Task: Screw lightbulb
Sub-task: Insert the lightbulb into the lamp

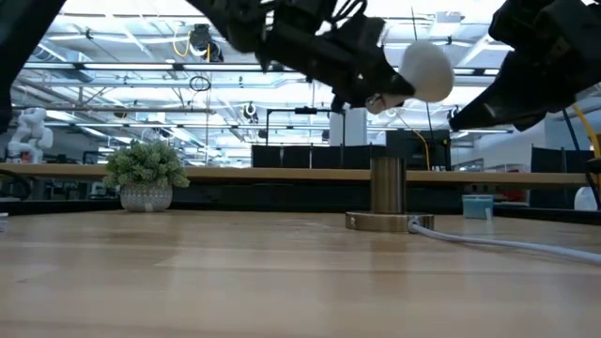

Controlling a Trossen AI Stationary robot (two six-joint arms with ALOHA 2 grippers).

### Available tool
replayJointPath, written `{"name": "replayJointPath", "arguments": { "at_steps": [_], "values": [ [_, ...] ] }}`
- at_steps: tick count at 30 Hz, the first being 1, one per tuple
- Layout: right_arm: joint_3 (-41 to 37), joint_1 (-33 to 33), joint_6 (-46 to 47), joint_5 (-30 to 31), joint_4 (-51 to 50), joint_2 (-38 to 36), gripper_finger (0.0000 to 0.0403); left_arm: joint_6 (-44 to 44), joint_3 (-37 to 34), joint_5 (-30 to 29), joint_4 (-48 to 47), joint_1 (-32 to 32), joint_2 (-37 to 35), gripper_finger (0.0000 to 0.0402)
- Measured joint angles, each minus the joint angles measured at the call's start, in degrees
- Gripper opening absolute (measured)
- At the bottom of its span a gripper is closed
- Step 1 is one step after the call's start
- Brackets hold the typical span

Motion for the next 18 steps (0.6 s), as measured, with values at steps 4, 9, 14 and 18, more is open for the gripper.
{"name": "replayJointPath", "arguments": {
  "at_steps": [4, 9, 14, 18],
  "values": [
    [0.0, 0.0, 3.6, -0.6, 0.1, 0.0, 0.0000, -2.7, -5.9, 4.4, 9.1, -0.7, 0.0, 0.0162],
    [0.6, 0.9, 5.9, -6.7, -2.9, 0.0, 0.0000, -5.3, -12.6, 4.9, 19.8, -4.4, 0.0, 0.0161],
    [10.6, 2.8, 14.6, -7.5, -29.7, -0.3, 0.0000, -3.1, -16.0, 3.0, 28.2, -7.8, 0.0, 0.0161],
    [19.9, 3.8, 26.7, -7.8, -55.7, 0.4, 0.0000, -0.1, -16.0, 1.5, 29.0, -7.9, 0.0, 0.0161]
  ]
}}
